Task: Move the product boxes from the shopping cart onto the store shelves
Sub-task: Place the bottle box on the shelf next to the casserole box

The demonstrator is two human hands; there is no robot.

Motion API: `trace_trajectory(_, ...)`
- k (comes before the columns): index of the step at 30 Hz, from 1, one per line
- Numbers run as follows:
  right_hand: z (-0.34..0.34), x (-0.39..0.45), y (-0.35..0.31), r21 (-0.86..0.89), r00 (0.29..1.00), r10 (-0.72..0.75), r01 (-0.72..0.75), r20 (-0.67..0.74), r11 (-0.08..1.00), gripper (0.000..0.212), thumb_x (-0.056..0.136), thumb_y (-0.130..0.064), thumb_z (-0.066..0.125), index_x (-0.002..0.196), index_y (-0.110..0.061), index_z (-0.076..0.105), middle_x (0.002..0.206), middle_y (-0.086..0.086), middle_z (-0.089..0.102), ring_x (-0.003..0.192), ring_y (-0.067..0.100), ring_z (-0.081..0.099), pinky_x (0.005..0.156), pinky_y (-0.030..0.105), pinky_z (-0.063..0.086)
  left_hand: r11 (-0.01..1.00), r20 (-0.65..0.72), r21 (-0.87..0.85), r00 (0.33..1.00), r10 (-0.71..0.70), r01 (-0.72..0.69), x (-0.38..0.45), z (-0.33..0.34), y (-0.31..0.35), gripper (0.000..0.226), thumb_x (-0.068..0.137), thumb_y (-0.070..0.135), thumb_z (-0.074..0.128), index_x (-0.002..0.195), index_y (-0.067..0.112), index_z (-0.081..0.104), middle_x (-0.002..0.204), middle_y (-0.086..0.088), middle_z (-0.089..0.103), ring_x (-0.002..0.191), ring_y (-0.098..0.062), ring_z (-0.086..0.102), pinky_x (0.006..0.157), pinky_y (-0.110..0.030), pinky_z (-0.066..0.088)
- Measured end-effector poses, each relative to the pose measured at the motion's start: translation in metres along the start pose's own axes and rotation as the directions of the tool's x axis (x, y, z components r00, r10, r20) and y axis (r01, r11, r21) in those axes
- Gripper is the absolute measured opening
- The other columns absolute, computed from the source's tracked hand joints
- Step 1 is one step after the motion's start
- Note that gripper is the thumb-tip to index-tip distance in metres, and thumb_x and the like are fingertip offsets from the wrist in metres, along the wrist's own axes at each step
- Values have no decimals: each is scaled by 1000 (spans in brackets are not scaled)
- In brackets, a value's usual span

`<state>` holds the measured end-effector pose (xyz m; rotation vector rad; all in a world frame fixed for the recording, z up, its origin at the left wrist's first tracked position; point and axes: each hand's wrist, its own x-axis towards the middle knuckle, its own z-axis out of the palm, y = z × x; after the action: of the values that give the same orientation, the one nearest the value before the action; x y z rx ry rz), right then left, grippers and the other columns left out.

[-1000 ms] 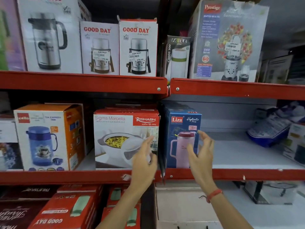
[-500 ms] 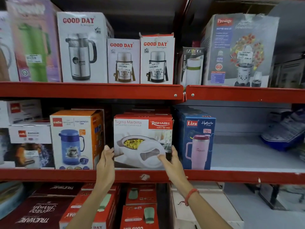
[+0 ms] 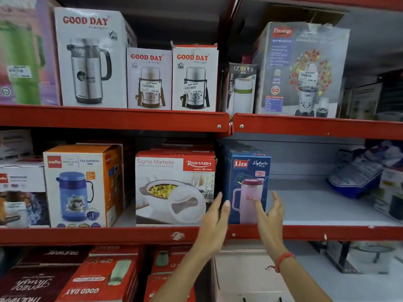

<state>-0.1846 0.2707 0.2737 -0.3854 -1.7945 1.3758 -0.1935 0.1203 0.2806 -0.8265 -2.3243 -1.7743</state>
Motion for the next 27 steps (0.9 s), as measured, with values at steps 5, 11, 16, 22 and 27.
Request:
trace_trajectory(5, -11, 9, 14, 89, 974, 86, -107, 208, 990, 58, 92, -37, 53, 144, -22, 33, 145, 7, 46, 129, 25, 47, 106, 48, 44, 971, 138, -148, 977, -165, 185, 14, 30, 0, 83, 80, 74, 17, 150, 31, 15, 157, 4, 27, 145, -16, 22, 115, -32, 19)
trace_trajectory(11, -25, 7, 8, -9, 977, 56, -55, 205, 998, 61, 93, -34, 53, 146, -20, 27, 152, 5, 36, 132, 19, 40, 106, 36, 36, 984, 61, -133, 992, -114, 121, 9, 27, -5, 69, 90, 64, 23, 149, 27, 21, 150, 15, 32, 124, 15, 38, 101, -6, 24)
trace_trajectory(16, -16, -51, 5, 4, 980, -153, 154, 129, 988, 37, 93, -22, 56, 129, -19, 49, 130, 0, 51, 112, 14, 56, 87, 19, 49, 997, -205, 72, 979, 10, 5, -31, -12, -37, 38, 99, 38, 36, 129, 24, 55, 119, 12, 66, 110, 10, 56, 92, -1, 38)
trace_trajectory(22, 24, -152, 38, -36, 875, -58, 86, 480, 996, 29, 92, -16, 55, 106, -42, 56, 110, -19, 63, 99, -12, 58, 93, 14, 50, 906, -440, 162, 850, -289, 392, -102, -60, -122, 47, 99, 38, 33, 138, 14, 44, 141, -8, 52, 130, -24, 47, 112, -43, 36)
trace_trajectory(27, 55, -194, 70, -303, 574, 353, -185, 739, 935, 54, 92, -30, 54, 142, -31, 32, 133, -6, 56, 114, 4, 53, 95, 13, 42, 725, -244, -52, 695, -676, 687, -125, -68, -147, 94, 78, 74, 8, 135, 9, 47, 122, -17, 64, 114, -34, 59, 106, -49, 42)
